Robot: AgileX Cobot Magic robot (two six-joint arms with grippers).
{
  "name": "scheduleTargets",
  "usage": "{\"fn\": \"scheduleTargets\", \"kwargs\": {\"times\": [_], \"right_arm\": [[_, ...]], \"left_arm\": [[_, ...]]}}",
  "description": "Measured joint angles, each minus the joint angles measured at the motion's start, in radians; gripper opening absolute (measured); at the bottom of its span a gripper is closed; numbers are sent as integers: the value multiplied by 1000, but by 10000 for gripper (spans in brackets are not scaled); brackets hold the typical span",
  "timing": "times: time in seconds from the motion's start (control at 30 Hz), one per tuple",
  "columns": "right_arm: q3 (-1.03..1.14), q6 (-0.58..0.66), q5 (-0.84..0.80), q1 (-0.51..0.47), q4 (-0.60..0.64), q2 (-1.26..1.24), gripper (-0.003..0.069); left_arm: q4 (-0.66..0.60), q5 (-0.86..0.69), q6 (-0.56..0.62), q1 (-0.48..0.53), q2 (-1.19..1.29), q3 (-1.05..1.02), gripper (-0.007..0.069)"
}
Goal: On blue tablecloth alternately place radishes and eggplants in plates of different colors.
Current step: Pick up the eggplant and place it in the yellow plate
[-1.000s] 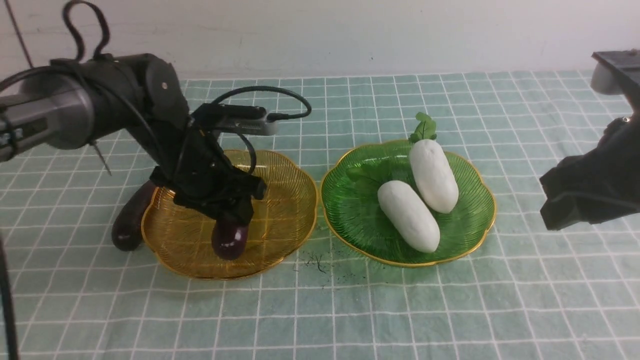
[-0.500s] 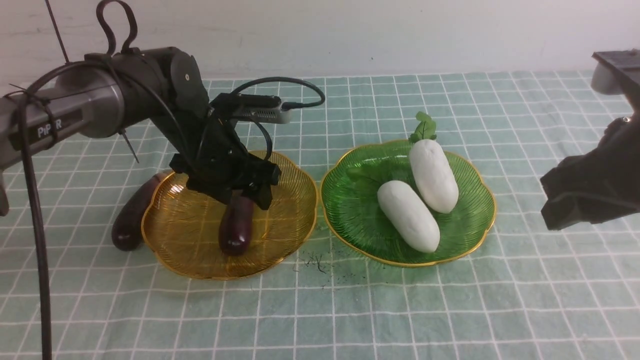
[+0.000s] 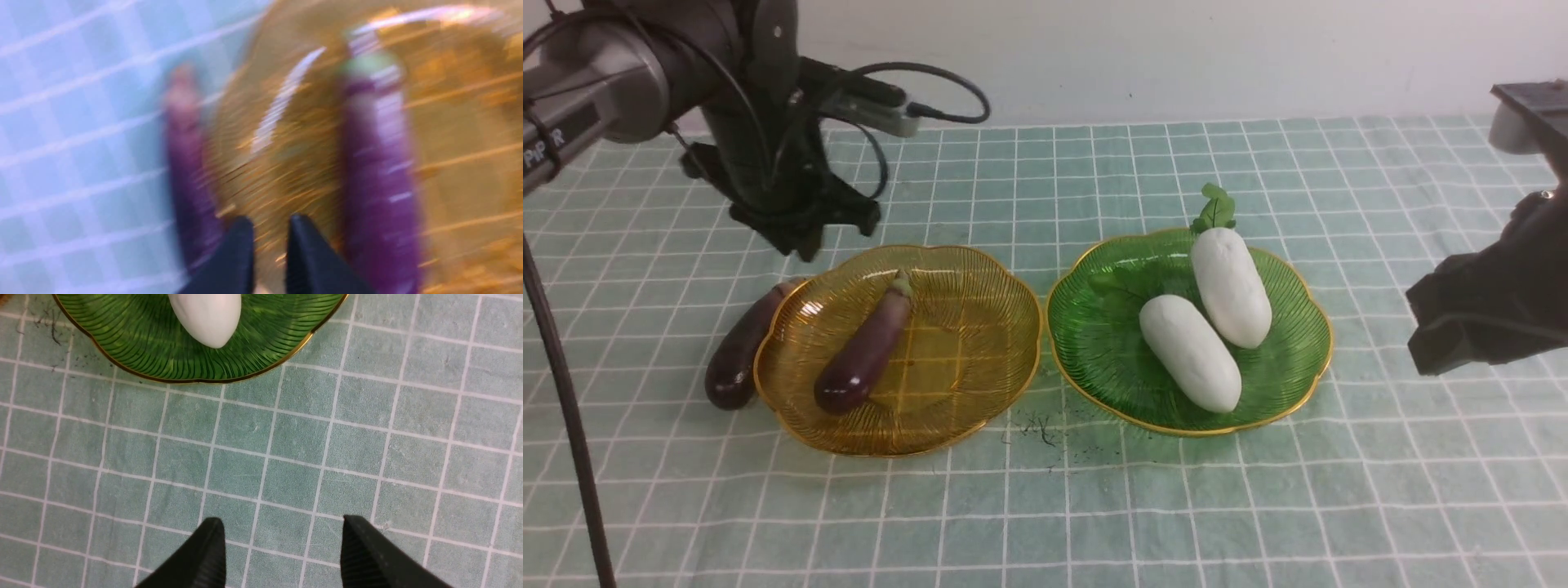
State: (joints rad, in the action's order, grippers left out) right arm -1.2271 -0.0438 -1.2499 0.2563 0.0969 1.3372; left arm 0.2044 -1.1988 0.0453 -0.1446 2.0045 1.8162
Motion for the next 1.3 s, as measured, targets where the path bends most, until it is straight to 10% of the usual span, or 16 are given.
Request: {"fn": "scheduleTargets", "kwargs": {"times": [0.4,1.0,1.3], "right_arm": [[0,0,6,0,-4,0,356],[0,0,14,0,-4,0,356],[0,0,14,0,-4,0,356]], "left_arm": [[-379,-29,4,335,54,-21,4],[-428,63,24,300,172,-21,404],[-437,124,25,300,172,-20,426]]}}
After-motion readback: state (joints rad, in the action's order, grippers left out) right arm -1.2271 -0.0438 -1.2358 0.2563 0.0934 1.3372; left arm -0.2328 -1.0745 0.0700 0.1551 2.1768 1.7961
